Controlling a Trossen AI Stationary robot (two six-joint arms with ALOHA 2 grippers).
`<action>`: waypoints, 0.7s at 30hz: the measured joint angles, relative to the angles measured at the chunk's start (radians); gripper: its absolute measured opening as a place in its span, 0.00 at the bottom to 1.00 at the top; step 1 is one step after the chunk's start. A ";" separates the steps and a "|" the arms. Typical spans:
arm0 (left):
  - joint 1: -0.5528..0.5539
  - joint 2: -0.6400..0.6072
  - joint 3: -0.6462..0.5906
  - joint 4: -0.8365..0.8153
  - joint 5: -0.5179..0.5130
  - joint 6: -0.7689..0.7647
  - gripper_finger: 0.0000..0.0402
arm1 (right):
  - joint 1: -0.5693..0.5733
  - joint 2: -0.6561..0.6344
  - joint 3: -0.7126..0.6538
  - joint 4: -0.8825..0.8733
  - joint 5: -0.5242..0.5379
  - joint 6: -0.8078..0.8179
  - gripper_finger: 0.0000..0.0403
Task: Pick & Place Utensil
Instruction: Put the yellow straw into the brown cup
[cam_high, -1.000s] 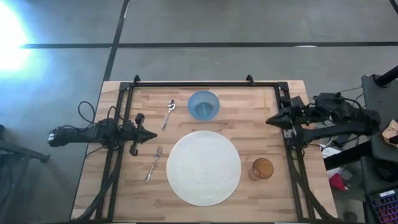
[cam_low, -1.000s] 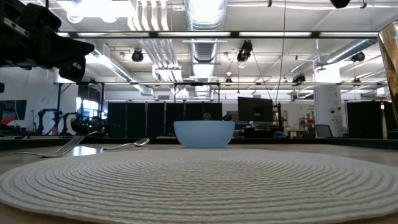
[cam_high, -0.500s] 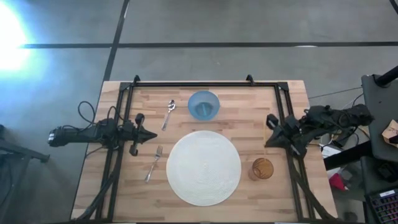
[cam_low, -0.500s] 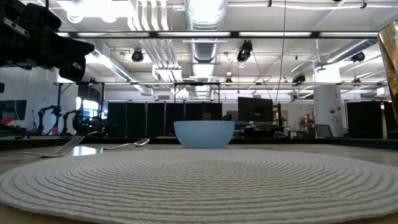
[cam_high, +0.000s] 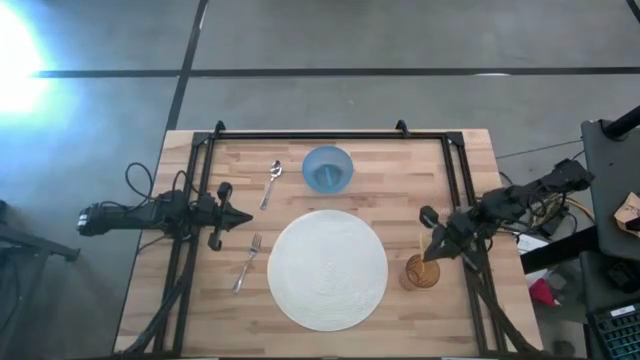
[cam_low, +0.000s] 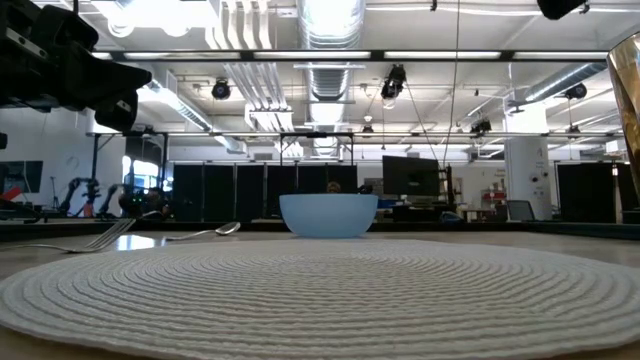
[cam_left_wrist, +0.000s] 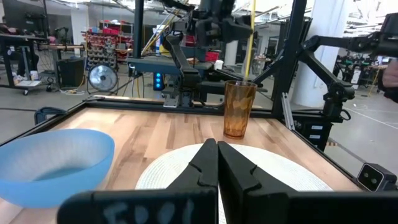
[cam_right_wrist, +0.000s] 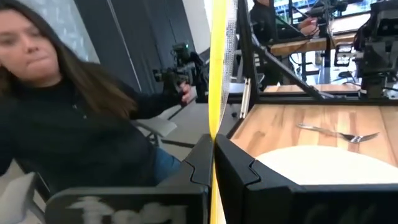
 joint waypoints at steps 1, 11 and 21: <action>0.000 0.000 0.000 0.000 0.000 0.000 0.00 | 0.001 0.004 -0.012 0.013 0.007 -0.001 0.02; 0.000 0.000 0.000 0.000 0.000 0.000 0.00 | 0.003 0.038 -0.085 0.023 0.067 0.004 0.02; 0.000 0.000 0.000 0.000 0.000 0.000 0.00 | 0.017 0.036 -0.149 0.024 0.063 0.058 0.02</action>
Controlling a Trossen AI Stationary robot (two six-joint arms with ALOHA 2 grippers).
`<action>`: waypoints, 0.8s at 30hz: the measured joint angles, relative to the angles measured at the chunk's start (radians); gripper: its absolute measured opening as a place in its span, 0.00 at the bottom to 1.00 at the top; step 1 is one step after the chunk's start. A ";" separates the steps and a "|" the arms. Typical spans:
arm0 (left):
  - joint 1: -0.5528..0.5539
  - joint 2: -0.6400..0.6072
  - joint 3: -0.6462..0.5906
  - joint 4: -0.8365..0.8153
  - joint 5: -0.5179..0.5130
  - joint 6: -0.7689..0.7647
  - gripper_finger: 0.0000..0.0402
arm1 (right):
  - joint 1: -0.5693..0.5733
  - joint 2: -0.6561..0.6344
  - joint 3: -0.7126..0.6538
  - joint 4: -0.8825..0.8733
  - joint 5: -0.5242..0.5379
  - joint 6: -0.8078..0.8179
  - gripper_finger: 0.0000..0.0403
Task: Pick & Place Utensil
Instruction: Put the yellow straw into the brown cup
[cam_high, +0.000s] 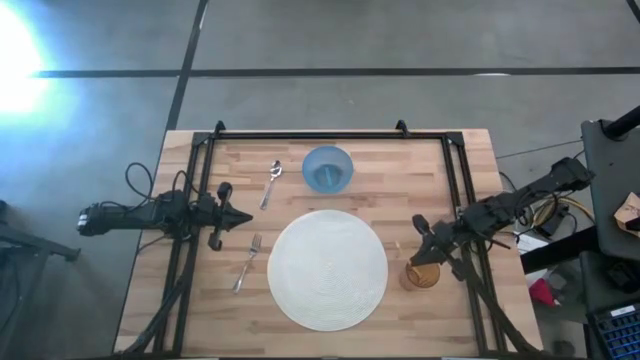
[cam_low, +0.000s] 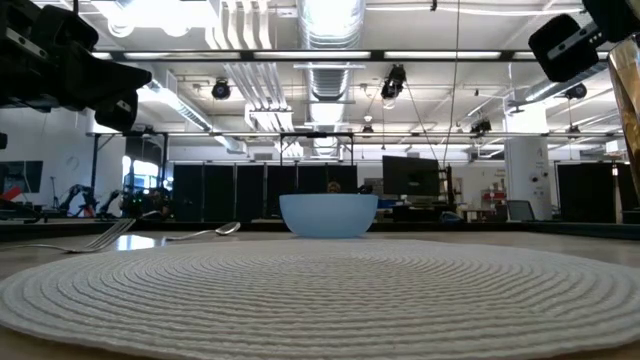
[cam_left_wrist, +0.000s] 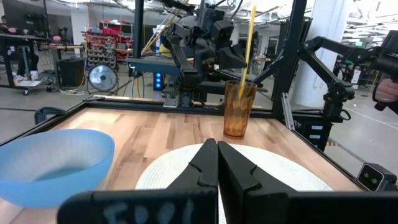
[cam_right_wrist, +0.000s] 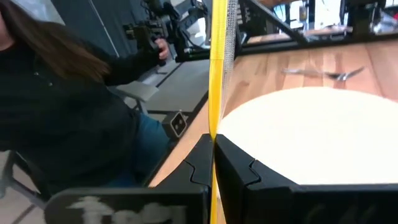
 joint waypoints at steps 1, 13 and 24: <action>0.000 0.000 0.000 0.000 0.000 0.000 0.00 | 0.000 0.000 -0.004 -0.001 0.000 0.003 0.02; 0.000 0.000 0.000 0.000 0.000 -0.004 0.00 | 0.005 0.000 -0.041 -0.003 -0.023 0.006 0.02; 0.000 0.000 0.000 0.001 0.000 -0.004 0.00 | 0.005 0.000 -0.053 -0.001 -0.027 0.006 0.02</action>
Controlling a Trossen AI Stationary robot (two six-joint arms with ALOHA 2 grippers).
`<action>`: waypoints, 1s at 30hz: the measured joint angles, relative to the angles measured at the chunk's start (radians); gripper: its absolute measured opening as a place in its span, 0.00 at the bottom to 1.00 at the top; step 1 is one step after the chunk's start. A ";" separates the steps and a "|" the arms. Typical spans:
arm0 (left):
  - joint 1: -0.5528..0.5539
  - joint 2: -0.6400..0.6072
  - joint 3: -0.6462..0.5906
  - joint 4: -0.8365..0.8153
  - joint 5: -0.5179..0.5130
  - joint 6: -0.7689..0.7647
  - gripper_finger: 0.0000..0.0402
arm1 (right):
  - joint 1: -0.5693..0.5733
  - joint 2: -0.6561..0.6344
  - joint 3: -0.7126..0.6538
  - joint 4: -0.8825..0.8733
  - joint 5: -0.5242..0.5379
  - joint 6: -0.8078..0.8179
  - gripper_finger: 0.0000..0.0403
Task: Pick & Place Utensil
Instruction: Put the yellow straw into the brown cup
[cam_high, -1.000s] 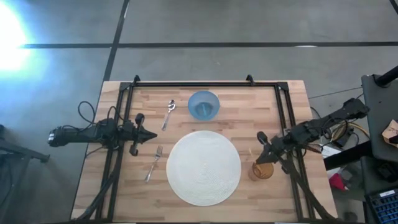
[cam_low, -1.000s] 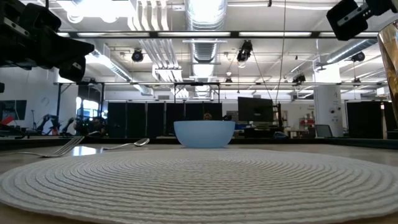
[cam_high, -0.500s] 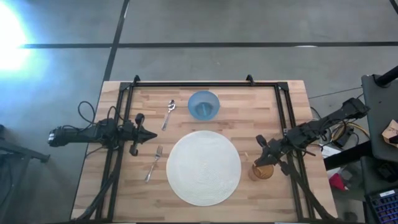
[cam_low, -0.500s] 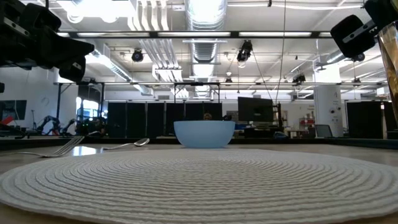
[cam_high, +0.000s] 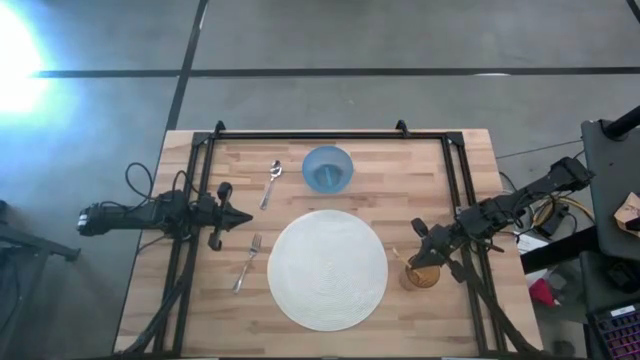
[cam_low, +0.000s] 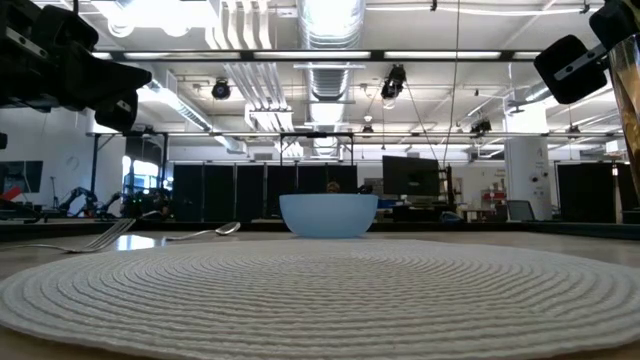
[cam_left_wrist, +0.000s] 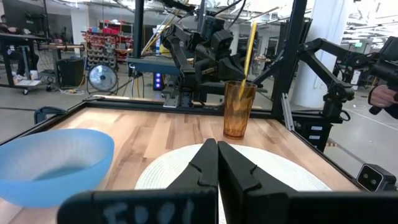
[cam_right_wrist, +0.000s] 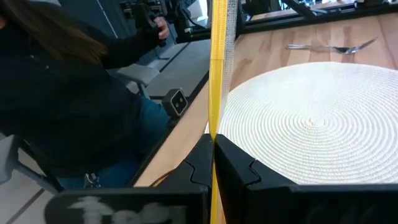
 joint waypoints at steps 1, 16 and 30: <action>0.000 0.000 0.000 0.000 0.000 0.000 0.00 | 0.000 0.000 0.000 0.000 0.000 0.001 0.02; 0.000 0.000 0.000 0.002 0.000 -0.001 0.00 | 0.000 0.000 0.000 -0.010 0.000 0.052 0.02; 0.000 0.000 0.000 0.014 0.000 -0.019 0.00 | 0.000 0.000 0.000 -0.044 0.000 0.052 0.02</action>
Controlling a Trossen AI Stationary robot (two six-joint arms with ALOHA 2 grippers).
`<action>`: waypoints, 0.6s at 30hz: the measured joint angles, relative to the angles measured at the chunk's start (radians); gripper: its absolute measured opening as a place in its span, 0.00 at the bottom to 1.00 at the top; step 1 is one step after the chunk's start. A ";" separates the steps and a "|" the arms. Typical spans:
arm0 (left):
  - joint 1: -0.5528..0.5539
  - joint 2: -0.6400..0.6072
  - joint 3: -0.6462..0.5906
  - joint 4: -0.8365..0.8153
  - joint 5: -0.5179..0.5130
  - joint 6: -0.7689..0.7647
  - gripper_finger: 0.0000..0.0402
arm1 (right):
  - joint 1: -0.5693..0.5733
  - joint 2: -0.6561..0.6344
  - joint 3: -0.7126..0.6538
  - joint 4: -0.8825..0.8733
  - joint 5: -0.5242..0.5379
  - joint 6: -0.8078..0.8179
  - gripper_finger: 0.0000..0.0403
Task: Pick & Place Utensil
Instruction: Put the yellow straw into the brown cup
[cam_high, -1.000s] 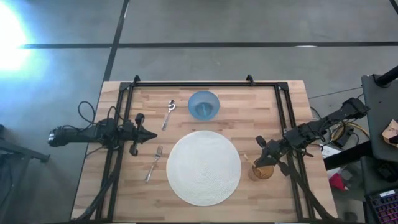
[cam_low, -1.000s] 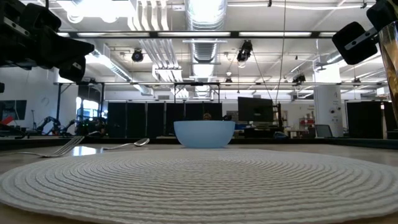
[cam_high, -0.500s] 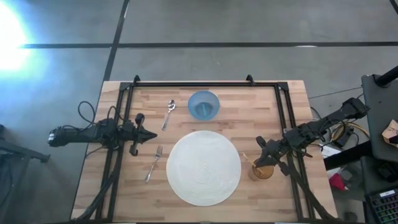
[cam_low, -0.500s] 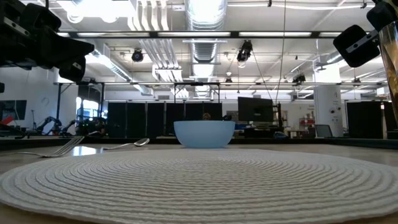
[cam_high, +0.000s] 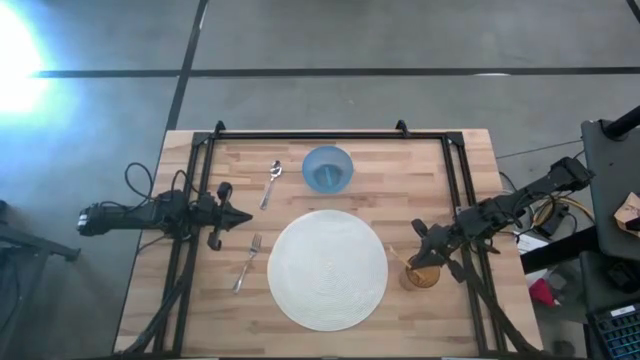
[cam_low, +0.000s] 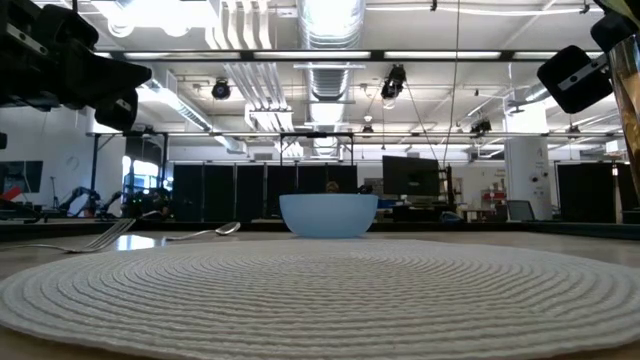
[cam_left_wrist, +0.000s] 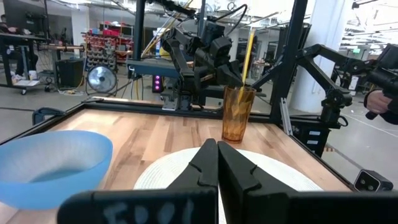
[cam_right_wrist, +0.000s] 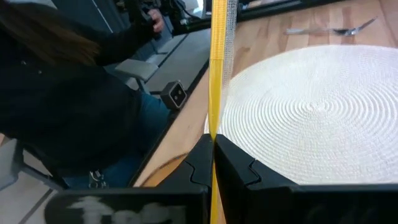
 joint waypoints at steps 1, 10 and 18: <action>0.000 0.000 0.000 0.000 0.000 0.000 0.00 | 0.000 0.000 0.000 -0.003 0.000 0.001 0.02; 0.000 0.000 0.000 0.000 0.000 0.000 0.00 | 0.000 0.000 0.000 -0.003 -0.023 0.007 0.02; 0.000 0.000 0.000 0.000 0.000 0.000 0.00 | 0.000 0.000 0.000 -0.003 -0.026 0.004 0.02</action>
